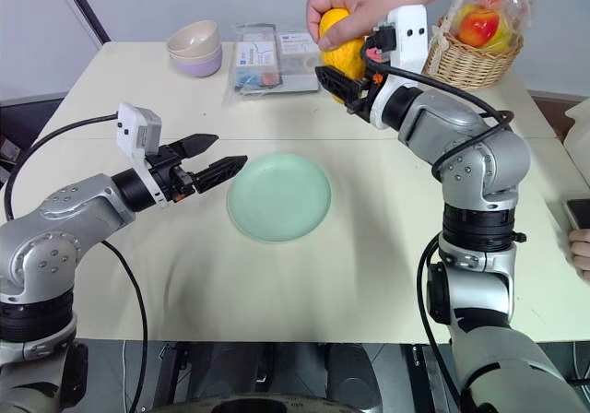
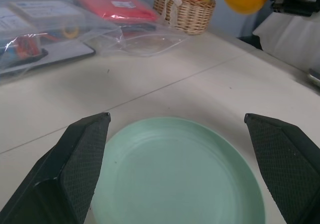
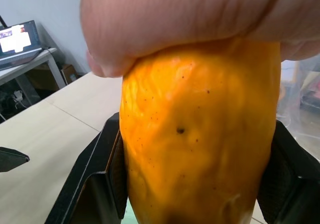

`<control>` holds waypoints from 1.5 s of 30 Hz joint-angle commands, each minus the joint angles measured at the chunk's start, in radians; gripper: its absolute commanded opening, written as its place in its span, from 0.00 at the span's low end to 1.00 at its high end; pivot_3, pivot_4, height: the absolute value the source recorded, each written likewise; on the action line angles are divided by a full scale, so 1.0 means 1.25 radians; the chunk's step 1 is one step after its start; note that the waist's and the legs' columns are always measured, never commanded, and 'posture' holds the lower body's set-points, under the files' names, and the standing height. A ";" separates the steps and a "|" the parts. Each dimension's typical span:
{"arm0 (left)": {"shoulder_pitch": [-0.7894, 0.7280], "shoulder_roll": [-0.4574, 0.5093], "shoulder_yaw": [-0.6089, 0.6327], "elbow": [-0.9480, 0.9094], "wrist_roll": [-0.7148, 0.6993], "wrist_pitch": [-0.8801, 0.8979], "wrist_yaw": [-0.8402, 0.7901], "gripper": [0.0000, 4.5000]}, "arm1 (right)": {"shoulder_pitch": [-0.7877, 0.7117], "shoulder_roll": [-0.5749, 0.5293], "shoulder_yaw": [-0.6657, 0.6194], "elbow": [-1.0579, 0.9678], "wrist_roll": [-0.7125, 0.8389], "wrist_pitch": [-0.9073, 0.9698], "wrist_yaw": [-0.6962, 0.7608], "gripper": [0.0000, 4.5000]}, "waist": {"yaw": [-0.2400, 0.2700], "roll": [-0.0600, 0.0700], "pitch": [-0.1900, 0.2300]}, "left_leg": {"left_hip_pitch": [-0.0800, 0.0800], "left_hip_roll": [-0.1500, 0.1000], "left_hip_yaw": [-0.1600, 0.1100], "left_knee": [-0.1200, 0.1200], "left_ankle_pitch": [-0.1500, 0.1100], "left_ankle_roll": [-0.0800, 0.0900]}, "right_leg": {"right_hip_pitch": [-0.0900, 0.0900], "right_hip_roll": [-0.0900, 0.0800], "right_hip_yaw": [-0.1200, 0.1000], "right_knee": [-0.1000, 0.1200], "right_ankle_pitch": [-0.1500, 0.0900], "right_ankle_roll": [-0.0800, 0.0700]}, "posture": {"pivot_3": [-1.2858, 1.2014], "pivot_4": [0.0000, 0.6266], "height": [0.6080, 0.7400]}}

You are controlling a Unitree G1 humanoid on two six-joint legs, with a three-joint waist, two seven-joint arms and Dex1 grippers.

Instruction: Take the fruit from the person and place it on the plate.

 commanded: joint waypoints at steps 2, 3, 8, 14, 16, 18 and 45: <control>-0.001 0.003 0.018 -0.023 -0.003 -0.020 0.002 1.00 | -0.019 0.003 -0.010 -0.032 0.000 -0.005 0.000 0.56 | 0.000 0.000 0.000 | 0.000 0.000 0.000 0.000 0.000 0.000 | 0.000 0.000 0.000 0.000 0.000 0.000 | 0.52 0.24 1.00; 0.000 0.003 0.020 -0.022 -0.003 -0.019 0.003 1.00 | -0.007 0.003 -0.003 -0.043 -0.002 -0.003 0.001 0.56 | 0.000 0.000 0.000 | 0.000 0.000 0.000 0.000 0.000 0.000 | 0.000 0.000 0.000 0.000 0.000 0.000 | 0.52 0.24 1.00; 0.015 0.018 0.034 -0.019 -0.002 -0.011 0.004 1.00 | 0.084 0.019 0.062 -0.111 -0.028 -0.001 -0.001 0.56 | -0.001 0.000 0.000 | 0.000 0.000 0.000 0.000 0.000 0.000 | 0.000 0.000 0.000 0.000 0.000 0.000 | 0.52 0.24 1.00; 0.051 0.055 0.060 -0.046 -0.040 0.021 -0.007 1.00 | 0.184 0.094 0.160 -0.171 -0.049 0.035 -0.032 0.56 | -0.003 0.000 0.000 | 0.000 0.000 0.000 -0.001 0.000 0.000 | -0.001 0.000 0.000 0.000 0.000 0.000 | 0.52 0.24 1.00; 0.071 0.070 0.070 -0.058 -0.050 0.026 -0.010 1.00 | 0.204 0.108 0.202 -0.167 -0.074 0.025 -0.028 0.56 | -0.002 0.000 0.000 | 0.000 0.000 0.000 0.000 0.000 0.000 | -0.001 0.000 0.000 0.000 0.000 0.000 | 0.52 0.24 1.00; 0.083 0.081 0.080 -0.066 -0.061 0.030 -0.010 1.00 | 0.215 0.112 0.241 -0.151 -0.105 0.008 -0.020 0.56 | -0.001 0.000 0.000 | 0.000 0.000 0.000 0.000 0.000 0.000 | -0.001 0.000 0.000 0.000 0.000 0.000 | 0.52 0.24 1.00; 0.089 0.123 0.073 -0.077 -0.110 0.033 -0.026 1.00 | 0.268 -0.158 0.082 -0.282 -0.116 -0.101 0.335 0.99 | 0.008 0.000 0.000 | 0.000 -0.001 -0.001 0.000 -0.002 0.003 | 0.000 -0.001 0.000 -0.001 0.000 0.000 | 0.52 0.24 1.00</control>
